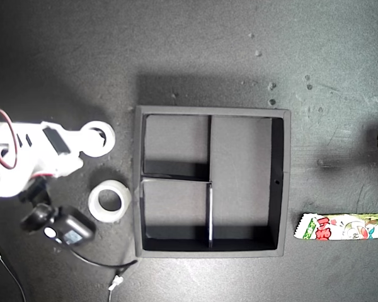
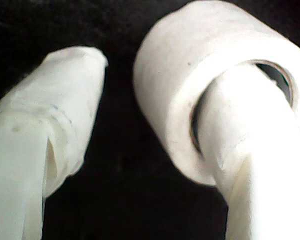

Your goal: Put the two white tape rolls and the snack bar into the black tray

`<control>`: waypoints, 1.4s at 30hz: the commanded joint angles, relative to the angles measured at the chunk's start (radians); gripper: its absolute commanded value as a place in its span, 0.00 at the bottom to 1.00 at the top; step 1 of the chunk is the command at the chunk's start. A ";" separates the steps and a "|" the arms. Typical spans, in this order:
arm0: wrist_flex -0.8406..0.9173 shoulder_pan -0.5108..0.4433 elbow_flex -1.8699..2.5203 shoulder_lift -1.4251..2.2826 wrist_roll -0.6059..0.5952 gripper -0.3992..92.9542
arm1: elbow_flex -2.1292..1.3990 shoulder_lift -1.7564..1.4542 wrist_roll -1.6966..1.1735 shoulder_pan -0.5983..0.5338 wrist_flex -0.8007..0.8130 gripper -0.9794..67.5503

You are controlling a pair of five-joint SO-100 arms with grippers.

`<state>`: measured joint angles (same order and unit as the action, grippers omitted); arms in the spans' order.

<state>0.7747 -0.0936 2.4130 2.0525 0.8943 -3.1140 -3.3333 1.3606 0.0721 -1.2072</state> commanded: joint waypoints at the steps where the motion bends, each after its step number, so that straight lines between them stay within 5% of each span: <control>1: -0.011 0.012 -0.057 -0.021 0.002 0.10 | -0.011 -0.006 -0.066 0.003 0.012 0.01; 10: 0.091 0.063 -0.155 -0.061 -0.009 0.01 | -0.011 -0.006 -0.083 -0.066 0.222 0.01; 17: 0.212 0.083 -0.244 0.091 -0.028 0.01 | -0.011 -0.006 -0.370 -0.081 0.508 0.01; 26: 0.239 0.034 -0.400 0.130 -0.018 0.01 | -0.006 -0.006 -0.698 -0.328 0.844 0.01; 30: 0.241 0.044 -0.515 0.031 -0.051 0.01 | 0.067 0.003 -0.807 -0.382 0.876 0.01; 42: 0.298 -0.092 -0.917 -0.350 -0.034 0.01 | 0.163 0.023 -0.735 -0.445 0.948 0.28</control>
<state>1.0600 -0.1396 1.6107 1.7487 0.8299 -2.9775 -3.3211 1.3606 -0.3451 -0.3313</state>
